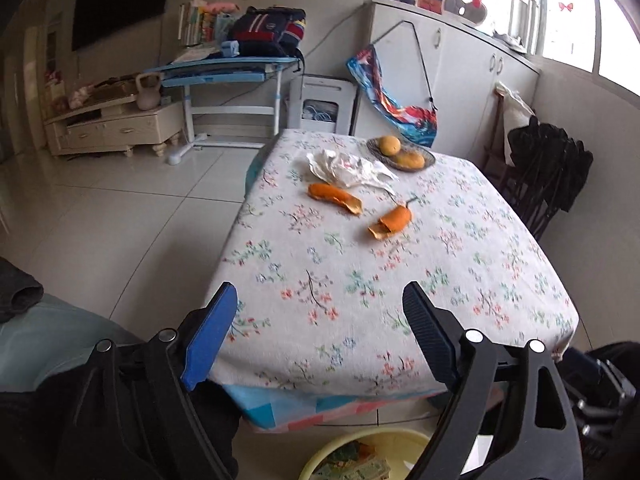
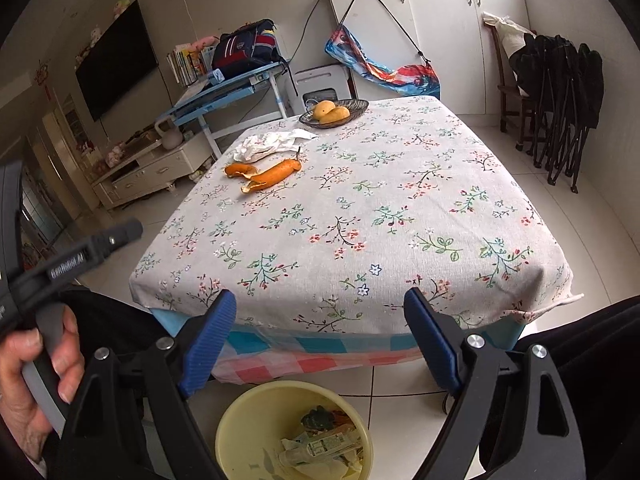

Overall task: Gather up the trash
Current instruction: 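Move both open grippers back over the table toward the orange peels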

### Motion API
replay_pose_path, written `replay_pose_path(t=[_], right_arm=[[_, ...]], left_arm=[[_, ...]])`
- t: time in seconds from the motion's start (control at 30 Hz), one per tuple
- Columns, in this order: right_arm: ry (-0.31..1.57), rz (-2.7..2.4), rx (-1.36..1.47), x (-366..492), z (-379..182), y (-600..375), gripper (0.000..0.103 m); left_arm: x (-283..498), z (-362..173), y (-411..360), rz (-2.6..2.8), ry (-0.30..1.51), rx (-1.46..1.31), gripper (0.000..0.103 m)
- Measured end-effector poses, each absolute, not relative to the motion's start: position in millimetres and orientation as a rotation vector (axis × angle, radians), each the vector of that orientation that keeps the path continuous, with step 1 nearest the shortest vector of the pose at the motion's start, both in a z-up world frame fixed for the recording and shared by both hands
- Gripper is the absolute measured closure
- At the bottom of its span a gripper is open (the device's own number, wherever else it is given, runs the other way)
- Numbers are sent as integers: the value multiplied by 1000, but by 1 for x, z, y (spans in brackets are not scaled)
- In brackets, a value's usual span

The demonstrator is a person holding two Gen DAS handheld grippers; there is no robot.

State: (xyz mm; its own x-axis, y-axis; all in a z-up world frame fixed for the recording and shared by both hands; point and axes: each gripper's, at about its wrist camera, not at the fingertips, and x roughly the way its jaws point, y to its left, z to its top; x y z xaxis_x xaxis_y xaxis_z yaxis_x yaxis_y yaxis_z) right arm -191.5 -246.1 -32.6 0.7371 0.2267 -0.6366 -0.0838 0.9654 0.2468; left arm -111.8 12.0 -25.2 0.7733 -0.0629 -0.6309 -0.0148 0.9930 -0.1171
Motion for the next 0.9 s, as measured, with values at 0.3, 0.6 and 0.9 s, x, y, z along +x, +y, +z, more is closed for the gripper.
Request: replay_pose_path(t=[0.3, 0.6, 0.9], right_arm=[[774, 163, 144, -174, -34, -218, 21], [809, 132, 175, -144, -28, -198, 21], [813, 141, 192, -118, -22, -177, 21]], left_arm=[[-90, -22, 55, 68, 675, -226, 21], [-93, -20, 53, 52, 641, -190, 18], [-87, -24, 70, 60, 649, -279, 18]])
